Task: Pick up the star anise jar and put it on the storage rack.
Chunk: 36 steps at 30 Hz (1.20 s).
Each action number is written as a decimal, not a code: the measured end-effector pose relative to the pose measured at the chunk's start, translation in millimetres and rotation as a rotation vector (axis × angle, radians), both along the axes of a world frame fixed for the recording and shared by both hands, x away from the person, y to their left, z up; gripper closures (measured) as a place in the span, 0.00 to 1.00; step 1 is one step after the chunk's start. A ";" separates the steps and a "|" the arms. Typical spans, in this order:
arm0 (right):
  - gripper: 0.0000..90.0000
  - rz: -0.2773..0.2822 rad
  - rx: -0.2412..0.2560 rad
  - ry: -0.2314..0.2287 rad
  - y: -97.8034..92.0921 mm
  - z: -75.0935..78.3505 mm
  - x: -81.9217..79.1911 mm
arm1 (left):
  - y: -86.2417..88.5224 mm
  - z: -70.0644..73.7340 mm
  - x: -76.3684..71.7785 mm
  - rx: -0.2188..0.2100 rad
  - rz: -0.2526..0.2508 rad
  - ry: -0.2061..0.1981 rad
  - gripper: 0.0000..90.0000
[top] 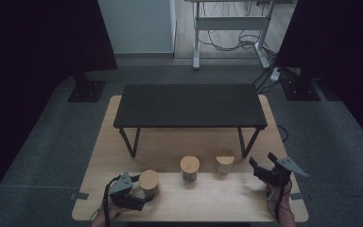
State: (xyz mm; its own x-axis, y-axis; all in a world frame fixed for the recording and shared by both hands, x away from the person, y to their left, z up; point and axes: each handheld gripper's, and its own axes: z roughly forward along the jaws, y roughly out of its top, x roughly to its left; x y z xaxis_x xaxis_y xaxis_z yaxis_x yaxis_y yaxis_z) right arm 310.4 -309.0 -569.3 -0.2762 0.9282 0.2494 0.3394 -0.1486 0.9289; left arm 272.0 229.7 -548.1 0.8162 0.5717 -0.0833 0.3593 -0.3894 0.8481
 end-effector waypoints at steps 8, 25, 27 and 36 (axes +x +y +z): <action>0.10 0.001 -0.004 0.000 0.5 0.1 0.1 | -3.1 -0.4 1.2 0.001 0.009 0.008 0.13; 0.10 0.000 -0.006 0.000 0.6 0.1 0.2 | -7.6 -0.2 1.2 0.010 0.025 -0.012 0.26; 0.10 0.000 -0.003 -0.001 0.2 0.1 0.2 | -8.2 0.4 0.2 0.020 0.026 -0.028 0.27; 0.10 -0.001 -0.001 -0.001 -0.1 0.0 0.2 | -9.3 1.3 -1.1 0.027 0.000 -0.045 0.28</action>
State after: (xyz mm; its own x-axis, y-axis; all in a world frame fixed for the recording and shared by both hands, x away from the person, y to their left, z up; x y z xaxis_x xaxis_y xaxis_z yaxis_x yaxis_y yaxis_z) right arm 310.6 -309.0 -569.3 -0.2757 0.9287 0.2480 0.3383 -0.1477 0.9294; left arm 270.9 220.5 -546.8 0.8188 0.5732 -0.0312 0.3213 -0.4125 0.8524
